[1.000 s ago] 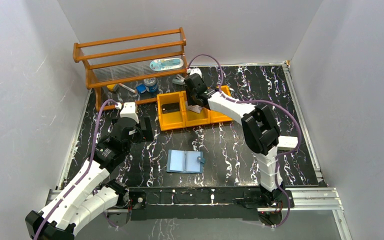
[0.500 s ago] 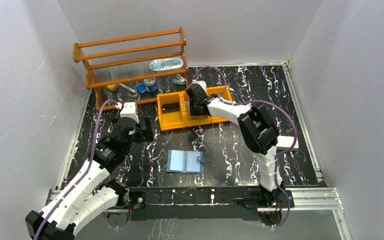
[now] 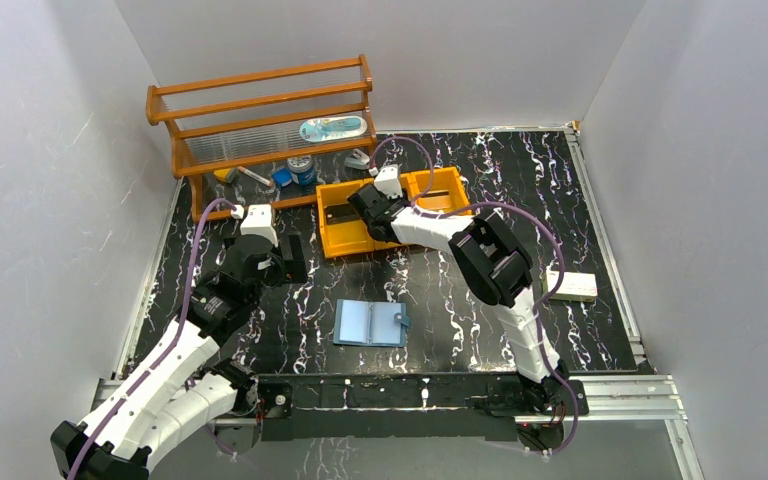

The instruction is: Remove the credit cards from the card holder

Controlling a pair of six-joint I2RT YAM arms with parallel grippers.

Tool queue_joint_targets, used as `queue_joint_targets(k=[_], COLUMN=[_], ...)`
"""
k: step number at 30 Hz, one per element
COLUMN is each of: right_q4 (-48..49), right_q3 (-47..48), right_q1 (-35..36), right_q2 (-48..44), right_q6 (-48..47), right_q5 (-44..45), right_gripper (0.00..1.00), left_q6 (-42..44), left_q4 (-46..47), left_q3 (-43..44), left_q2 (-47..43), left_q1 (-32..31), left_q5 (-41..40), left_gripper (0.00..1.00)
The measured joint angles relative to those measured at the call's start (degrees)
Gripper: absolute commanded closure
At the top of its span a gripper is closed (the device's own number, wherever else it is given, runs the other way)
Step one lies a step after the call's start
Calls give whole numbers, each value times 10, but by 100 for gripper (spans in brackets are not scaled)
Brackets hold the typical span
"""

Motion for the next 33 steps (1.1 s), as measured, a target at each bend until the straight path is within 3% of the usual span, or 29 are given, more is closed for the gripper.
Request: queue_joint_targets(k=[8, 15, 22, 29, 33], right_q4=[74, 82, 82, 120, 128], right_q3=[-46, -48, -87, -248, -328], right_q1=[-5, -27, -33, -19, 36], right_q2=[-13, -42, -155, -326, -369], right_q6=[-36, -46, -27, 39, 94], right_q5=[19, -90, -171, -310, -333], right_gripper=[55, 54, 44, 35, 30], left_q6=[1, 2, 2, 2, -5], left_q4=[0, 0, 0, 0, -2], left_q3=[0, 0, 0, 0, 0], left_q2=[0, 0, 0, 0, -2], left_q1=[0, 0, 0, 0, 0], left_q5=[0, 0, 0, -1, -22], left_gripper=[2, 2, 2, 1, 2])
